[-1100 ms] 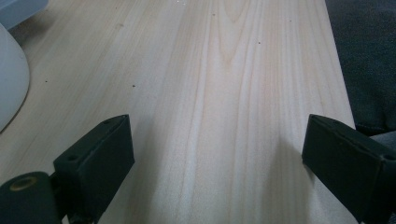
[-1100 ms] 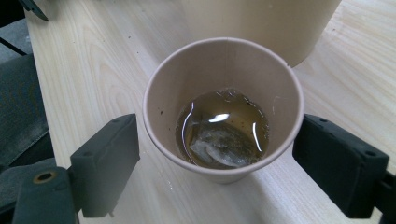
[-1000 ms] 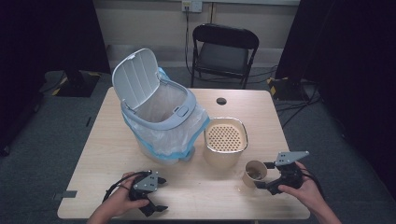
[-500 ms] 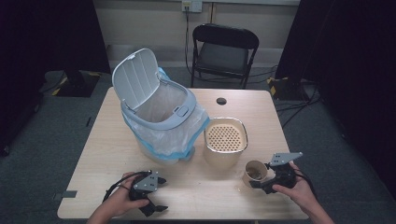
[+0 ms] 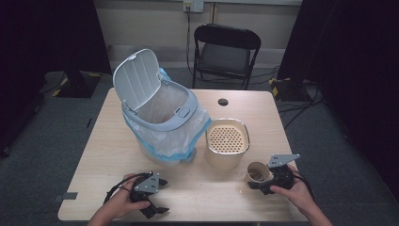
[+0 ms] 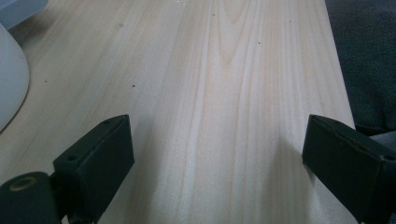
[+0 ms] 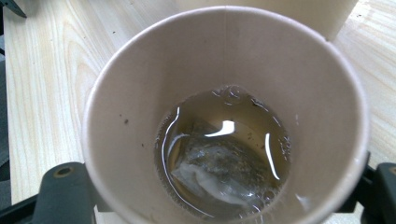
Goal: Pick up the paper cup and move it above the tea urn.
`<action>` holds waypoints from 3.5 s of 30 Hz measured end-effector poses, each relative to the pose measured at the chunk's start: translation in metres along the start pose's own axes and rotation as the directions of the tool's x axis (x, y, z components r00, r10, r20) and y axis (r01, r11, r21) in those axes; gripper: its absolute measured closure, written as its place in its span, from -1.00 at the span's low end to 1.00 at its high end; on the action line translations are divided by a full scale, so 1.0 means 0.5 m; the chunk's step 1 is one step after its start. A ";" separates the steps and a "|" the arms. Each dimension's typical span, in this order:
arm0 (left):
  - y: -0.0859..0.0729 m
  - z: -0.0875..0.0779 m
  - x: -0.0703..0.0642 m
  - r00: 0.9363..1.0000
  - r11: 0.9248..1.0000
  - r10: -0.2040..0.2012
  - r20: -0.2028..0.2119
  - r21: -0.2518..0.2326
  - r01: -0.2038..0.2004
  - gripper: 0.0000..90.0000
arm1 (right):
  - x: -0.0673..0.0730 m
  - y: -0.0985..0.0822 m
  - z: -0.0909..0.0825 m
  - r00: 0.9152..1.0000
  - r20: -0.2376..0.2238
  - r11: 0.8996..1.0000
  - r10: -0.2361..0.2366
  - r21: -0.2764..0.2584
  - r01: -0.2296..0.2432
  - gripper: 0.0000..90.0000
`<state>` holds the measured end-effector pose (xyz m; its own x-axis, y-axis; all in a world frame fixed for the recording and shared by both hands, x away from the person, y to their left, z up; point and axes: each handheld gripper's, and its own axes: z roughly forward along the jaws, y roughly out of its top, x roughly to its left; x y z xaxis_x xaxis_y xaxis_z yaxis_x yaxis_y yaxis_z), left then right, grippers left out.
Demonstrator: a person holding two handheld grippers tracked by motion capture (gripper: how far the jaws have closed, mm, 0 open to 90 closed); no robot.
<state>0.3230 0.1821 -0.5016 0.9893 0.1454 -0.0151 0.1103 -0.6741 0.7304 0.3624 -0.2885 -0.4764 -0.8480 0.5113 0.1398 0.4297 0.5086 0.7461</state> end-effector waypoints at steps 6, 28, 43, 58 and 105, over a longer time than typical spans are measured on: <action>0.000 0.000 0.000 1.000 1.000 0.000 0.000 0.000 0.000 -0.81 | 0.001 0.000 -0.002 1.000 -0.001 1.000 -0.009 -0.012 0.009 -0.43; 0.000 0.000 0.000 1.000 1.000 0.001 0.001 -0.002 -0.001 -0.81 | -0.027 0.047 -0.049 0.997 0.075 1.000 -0.007 -0.002 0.008 -0.40; 0.000 0.000 0.000 1.000 1.000 0.002 0.000 -0.002 -0.002 -0.82 | -0.053 0.080 -0.070 0.995 0.098 1.000 -0.001 -0.001 0.001 -0.39; 0.000 0.001 0.000 1.000 1.000 0.001 0.000 -0.004 -0.001 -0.82 | -0.082 0.106 -0.087 0.992 0.123 1.000 -0.007 0.019 0.005 -0.39; 0.001 0.001 0.000 1.000 1.000 0.004 0.003 0.002 -0.004 -0.83 | -0.177 0.255 -0.085 0.987 0.157 0.999 -0.032 0.011 0.031 -0.37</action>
<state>0.3229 0.1816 -0.5015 0.9900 0.1404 -0.0140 0.1061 -0.6759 0.7293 0.4791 -0.2982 -0.3661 -0.8024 0.5967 0.0119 0.4066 0.5320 0.7427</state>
